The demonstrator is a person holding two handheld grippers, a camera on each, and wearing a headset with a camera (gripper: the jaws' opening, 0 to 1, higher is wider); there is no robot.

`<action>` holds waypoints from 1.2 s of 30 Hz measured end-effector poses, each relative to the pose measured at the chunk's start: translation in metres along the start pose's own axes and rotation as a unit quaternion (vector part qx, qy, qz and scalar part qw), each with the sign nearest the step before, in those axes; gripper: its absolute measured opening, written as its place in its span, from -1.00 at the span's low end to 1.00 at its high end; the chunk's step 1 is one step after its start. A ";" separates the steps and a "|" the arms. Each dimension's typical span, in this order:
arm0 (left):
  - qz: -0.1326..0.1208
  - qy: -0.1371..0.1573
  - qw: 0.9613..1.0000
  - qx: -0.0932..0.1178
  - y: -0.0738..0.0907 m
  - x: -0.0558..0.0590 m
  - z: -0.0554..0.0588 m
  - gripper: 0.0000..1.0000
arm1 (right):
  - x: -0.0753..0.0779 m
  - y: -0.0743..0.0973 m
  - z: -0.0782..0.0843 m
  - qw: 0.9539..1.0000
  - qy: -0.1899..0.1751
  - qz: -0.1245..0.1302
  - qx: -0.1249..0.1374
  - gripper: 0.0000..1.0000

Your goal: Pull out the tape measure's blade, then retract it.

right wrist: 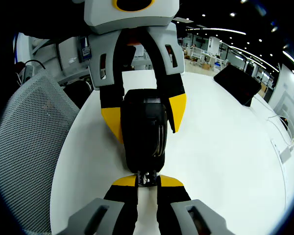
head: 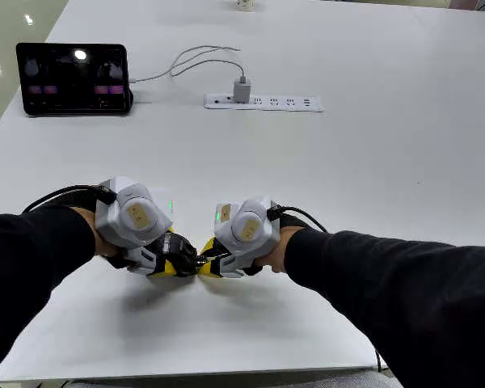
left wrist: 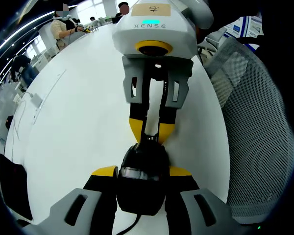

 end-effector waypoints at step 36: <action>-0.003 0.003 1.000 -0.003 0.002 0.003 -0.001 -0.37 | -0.002 0.016 0.017 1.000 -0.007 -0.006 -0.008 -0.79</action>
Point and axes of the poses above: the centre of the closed fingertips' face, and the gripper's own axes: y roughly backward along the fingers, x roughly to its right, z roughly out of its underside, the point moved 5 cm from there along y, roughly backward along the fingers, and after that the axes turned 12 degrees about y, right-handed, at the moved point
